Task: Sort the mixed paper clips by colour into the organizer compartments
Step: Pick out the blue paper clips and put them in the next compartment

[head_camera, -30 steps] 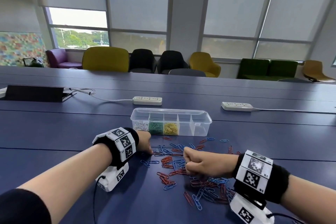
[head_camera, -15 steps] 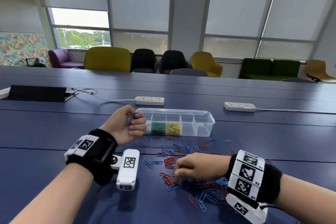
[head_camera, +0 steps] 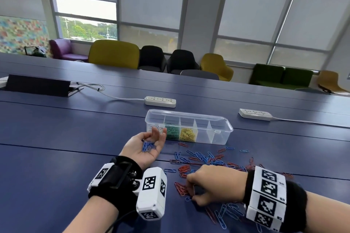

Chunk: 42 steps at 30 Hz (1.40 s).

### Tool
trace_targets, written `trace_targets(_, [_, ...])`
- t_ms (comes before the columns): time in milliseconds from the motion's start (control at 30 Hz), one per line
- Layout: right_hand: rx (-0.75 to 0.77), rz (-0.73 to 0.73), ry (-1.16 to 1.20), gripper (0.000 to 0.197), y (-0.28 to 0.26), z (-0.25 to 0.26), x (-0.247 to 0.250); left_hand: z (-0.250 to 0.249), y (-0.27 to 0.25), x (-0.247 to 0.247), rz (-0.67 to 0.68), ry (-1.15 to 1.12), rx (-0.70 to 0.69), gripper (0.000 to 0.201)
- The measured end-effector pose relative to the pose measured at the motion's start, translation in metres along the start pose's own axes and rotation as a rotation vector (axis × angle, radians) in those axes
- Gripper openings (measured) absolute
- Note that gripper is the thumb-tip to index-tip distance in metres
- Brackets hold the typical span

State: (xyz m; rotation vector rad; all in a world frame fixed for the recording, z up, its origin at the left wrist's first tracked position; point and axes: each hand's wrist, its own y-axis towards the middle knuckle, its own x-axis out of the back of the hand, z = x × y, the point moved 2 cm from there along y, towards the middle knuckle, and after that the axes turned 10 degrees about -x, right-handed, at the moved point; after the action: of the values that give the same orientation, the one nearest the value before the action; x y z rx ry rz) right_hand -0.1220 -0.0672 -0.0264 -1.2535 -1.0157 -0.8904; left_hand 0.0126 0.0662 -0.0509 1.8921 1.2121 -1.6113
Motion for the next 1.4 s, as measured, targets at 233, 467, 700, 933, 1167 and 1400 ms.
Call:
trace_targets(233, [0.019,0.116,0.129,0.005,-0.005,-0.004,0.009,0.006,-0.006,-0.001,0.013,0.015,-0.002,0.040])
trace_targets(467, [0.052,-0.122,0.315,0.010,0.026,0.001,0.067,0.014,-0.004,-0.002,0.037,0.043,0.066,0.048])
trace_targets(700, [0.073,-0.324,0.287,0.024,0.073,0.019,0.084,0.007,0.003,0.006,0.015,0.019,0.050,0.044])
trace_targets(933, [-0.061,-0.118,0.346,0.029,0.091,-0.034,0.070,-0.003,0.013,0.008,-0.133,-0.068,-0.006,0.044])
trace_targets(1167, [-0.176,0.066,0.246,0.049,0.105,-0.039,0.028,-0.007,0.016,0.013,-0.108,-0.002,-0.028,0.040])
trace_targets(1400, [-0.138,0.057,0.365,0.014,0.101,-0.041,0.024,-0.008,0.017,0.016,-0.137,0.039,-0.061,0.040])
